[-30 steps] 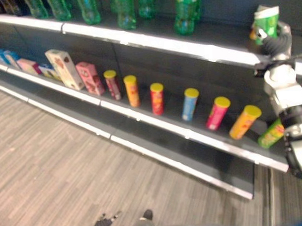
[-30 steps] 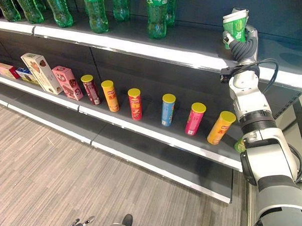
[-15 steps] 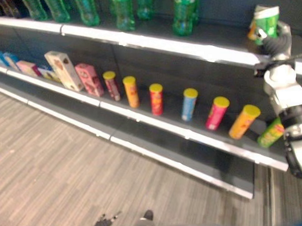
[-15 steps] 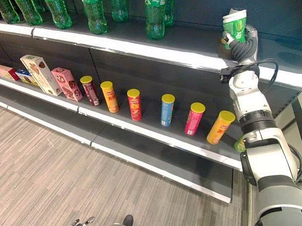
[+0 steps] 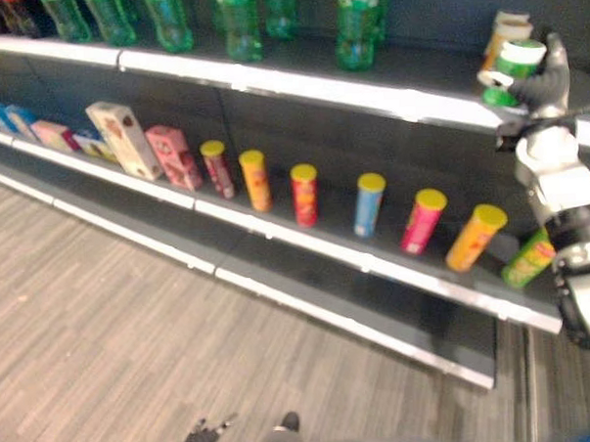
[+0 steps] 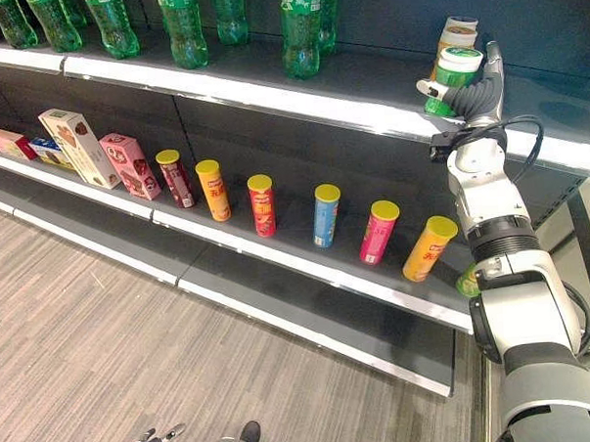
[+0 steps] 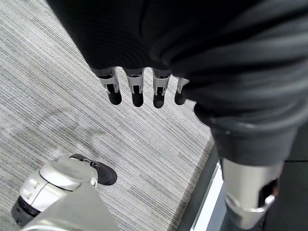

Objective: Put the goods on the table back onto the shelves and tidy them up.

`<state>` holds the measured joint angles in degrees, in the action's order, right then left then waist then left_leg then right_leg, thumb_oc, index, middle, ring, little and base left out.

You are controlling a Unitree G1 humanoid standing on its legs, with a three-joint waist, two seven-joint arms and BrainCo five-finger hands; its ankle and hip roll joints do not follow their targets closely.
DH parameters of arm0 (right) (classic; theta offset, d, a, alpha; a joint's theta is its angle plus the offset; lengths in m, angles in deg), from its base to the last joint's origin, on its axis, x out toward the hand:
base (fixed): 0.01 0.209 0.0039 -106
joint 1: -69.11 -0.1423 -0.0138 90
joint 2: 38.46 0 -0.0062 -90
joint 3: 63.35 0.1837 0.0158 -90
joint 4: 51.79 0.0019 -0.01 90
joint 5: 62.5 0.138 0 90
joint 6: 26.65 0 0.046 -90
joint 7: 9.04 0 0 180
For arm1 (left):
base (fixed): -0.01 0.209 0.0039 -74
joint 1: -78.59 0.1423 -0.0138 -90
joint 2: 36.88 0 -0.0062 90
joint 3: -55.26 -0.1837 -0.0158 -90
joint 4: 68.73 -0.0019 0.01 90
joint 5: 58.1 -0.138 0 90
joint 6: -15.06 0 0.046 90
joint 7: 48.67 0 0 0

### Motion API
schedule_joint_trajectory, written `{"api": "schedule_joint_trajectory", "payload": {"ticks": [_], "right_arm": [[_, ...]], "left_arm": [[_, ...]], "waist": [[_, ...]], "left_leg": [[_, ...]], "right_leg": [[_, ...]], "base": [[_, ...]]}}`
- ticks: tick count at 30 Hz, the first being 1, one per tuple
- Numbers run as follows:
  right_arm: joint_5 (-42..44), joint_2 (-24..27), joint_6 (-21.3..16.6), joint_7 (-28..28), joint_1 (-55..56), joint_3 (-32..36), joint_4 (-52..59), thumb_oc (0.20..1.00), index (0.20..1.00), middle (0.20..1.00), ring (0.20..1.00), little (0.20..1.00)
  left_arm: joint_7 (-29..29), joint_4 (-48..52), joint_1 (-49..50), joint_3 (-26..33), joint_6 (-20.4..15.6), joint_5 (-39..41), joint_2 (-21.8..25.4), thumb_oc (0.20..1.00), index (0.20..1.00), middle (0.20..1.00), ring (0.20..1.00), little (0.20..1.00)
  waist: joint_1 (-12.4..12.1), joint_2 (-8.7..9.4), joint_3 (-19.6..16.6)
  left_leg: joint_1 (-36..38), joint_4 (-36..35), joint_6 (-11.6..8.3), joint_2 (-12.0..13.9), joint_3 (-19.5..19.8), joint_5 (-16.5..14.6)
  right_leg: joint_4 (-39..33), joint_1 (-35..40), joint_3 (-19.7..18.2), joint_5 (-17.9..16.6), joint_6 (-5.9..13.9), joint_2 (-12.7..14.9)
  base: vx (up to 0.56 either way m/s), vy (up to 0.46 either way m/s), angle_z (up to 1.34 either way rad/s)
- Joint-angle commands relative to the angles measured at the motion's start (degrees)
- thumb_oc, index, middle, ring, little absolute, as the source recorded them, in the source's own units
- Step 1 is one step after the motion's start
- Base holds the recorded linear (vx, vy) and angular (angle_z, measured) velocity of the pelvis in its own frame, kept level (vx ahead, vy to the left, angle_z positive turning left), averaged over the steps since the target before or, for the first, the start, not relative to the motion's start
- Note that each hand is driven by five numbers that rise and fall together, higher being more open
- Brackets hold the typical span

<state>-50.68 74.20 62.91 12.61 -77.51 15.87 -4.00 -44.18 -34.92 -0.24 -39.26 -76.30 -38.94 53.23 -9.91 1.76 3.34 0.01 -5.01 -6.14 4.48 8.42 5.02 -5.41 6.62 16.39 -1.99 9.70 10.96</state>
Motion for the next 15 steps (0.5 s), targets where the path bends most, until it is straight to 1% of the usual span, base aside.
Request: {"api": "schedule_joint_trajectory", "payload": {"ticks": [1, 4, 8, 9, 10, 12, 13, 14, 15], "right_arm": [[-0.24, 2.1, -1.65, 0.52, -5.31, -3.67, -0.08, 1.0, 1.0, 1.0, 1.0, 1.0], [-0.85, 2.55, -1.84, 1.13, -4.54, -3.21, 2.77, 1.0, 1.0, 1.0, 1.0, 1.0], [-2.99, 3.28, -2.14, 3.04, -1.38, -0.72, 9.96, 1.0, 1.0, 1.0, 1.0, 1.0], [-4.26, 3.93, -2.75, 4.33, 0.73, 1.47, 15.11, 1.0, 1.0, 1.0, 1.0, 1.0], [-4.36, 3.9, -2.6, 4.34, 1.07, 1.72, 15.44, 1.0, 1.0, 1.0, 1.0, 1.0], [-4.92, 4.25, -3.28, 4.71, 4.23, 4.41, 21.84, 1.0, 1.0, 1.0, 1.0, 1.0], [-5.23, 4.42, -4.05, 4.36, 7.33, 6.86, 28.1, 1.0, 1.0, 1.0, 1.0, 1.0], [-5.32, 4.36, -3.89, 4.33, 7.71, 7.14, 28.45, 1.0, 1.0, 1.0, 1.0, 1.0], [-5.65, 4.96, -4.59, 4.18, 9.0, 8.26, 31.01, 1.0, 1.0, 1.0, 1.0, 1.0]], "left_arm": [[1.2, -0.54, -1.29, -1.74, -1.55, 1.3, 2.12, 1.0, 1.0, 1.0, 1.0, 1.0], [1.32, -0.54, -1.36, -1.46, -1.45, 1.19, 2.07, 1.0, 1.0, 1.0, 1.0, 1.0], [1.6, -0.24, -1.36, -1.0, -1.29, 0.96, 1.64, 1.0, 1.0, 1.0, 1.0, 1.0], [1.86, -0.27, -1.43, -0.42, -1.18, 0.71, 1.24, 1.0, 1.0, 1.0, 1.0, 1.0], [1.87, -0.28, -1.4, -0.47, -1.17, 0.7, 1.33, 1.0, 1.0, 1.0, 1.0, 1.0], [1.95, -0.52, -1.64, 0.3, -1.04, 0.4, 1.09, 1.0, 1.0, 1.0, 1.0, 1.0], [1.94, -0.71, -1.57, 1.08, -0.83, 0.08, 0.62, 1.0, 1.0, 1.0, 1.0, 1.0], [1.94, -0.7, -1.52, 1.02, -0.83, 0.07, 0.72, 1.0, 1.0, 1.0, 1.0, 1.0], [1.85, -0.49, -1.54, 1.42, -0.77, -0.06, 0.52, 1.0, 1.0, 1.0, 1.0, 1.0]], "waist": [[-1.11, 1.94, -1.03], [-0.91, 1.94, -1.02], [-0.41, 1.94, -1.05], [0.04, 1.86, -0.95], [-0.02, 1.93, -0.99], [0.52, 1.98, -0.94], [1.07, 1.96, -0.91], [0.99, 2.04, -0.96], [1.3, 2.07, -0.89]], "left_leg": [[2.64, 0.01, 0.97, -1.38, -3.05, -7.13], [2.75, 0.01, 1.02, -1.36, -3.06, -7.27], [2.93, 0.03, 1.14, -1.29, -3.31, -7.41], [3.03, 0.06, 1.22, -1.31, -3.42, -7.53], [3.04, 0.06, 1.22, -1.3, -3.41, -7.54], [3.15, 0.05, 1.3, -1.23, -3.58, -7.65], [3.27, 0.05, 1.37, -1.25, -3.82, -7.8], [3.29, 0.05, 1.37, -1.25, -3.83, -7.8], [3.31, 0.07, 1.38, -1.23, -3.99, -7.83]], "right_leg": [[3.42, -1.76, -0.47, 1.25, 0.64, 2.68], [3.38, -1.7, -0.48, 1.23, 0.7, 2.74], [3.49, -1.72, -0.69, 1.25, 0.76, 2.77], [3.56, -1.89, -0.87, 1.24, 0.78, 2.8], [3.57, -1.88, -0.87, 1.25, 0.78, 2.8], [3.6, -2.04, -1.07, 1.3, 0.81, 2.81], [3.52, -2.02, -1.22, 1.32, 0.84, 2.83], [3.52, -2.01, -1.22, 1.33, 0.85, 2.83], [3.53, -2.12, -1.33, 1.32, 0.89, 2.83]], "base": [[0.0, 0.0, 0.0], [0.0, 0.0, 0.0], [0.0, 0.0, 0.0], [0.0, 0.0, 0.0], [0.0, 0.0, 0.0], [0.0, 0.0, 0.0], [0.01, 0.013, -0.06], [0.01, 0.013, -0.09], [0.0, 0.005, -0.08]]}}
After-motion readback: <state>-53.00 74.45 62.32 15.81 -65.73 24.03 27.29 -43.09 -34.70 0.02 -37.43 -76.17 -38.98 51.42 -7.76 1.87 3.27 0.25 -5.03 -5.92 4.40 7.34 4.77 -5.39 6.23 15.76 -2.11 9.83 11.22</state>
